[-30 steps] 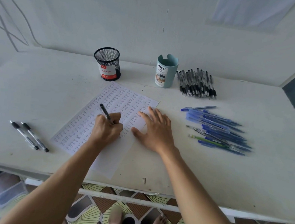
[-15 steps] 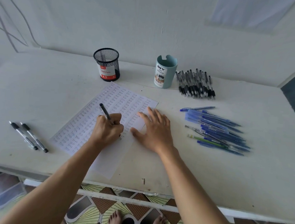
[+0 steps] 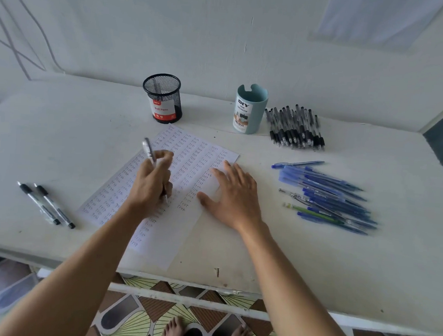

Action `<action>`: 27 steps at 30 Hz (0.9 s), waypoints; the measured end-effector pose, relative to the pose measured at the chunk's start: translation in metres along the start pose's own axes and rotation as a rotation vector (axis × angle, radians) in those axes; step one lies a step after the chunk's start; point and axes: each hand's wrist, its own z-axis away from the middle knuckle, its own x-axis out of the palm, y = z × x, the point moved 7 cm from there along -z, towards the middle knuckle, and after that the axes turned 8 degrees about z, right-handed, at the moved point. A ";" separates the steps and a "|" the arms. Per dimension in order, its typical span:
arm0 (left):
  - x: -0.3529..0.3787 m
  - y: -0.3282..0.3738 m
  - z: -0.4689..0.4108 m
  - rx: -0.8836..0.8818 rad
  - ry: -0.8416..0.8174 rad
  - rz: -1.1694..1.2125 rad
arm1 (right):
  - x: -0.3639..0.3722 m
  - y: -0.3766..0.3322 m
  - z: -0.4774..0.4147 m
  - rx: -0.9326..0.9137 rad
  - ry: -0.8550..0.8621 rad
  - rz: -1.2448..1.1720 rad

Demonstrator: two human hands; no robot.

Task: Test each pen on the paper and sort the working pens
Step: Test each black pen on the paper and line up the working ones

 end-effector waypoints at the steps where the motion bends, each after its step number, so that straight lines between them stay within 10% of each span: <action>1: -0.001 -0.002 -0.001 -0.022 0.010 -0.005 | -0.001 0.000 0.000 0.018 0.011 0.007; 27: 0.019 -0.023 -0.027 -0.179 -0.057 -0.803 | -0.001 0.009 0.002 0.126 0.039 0.000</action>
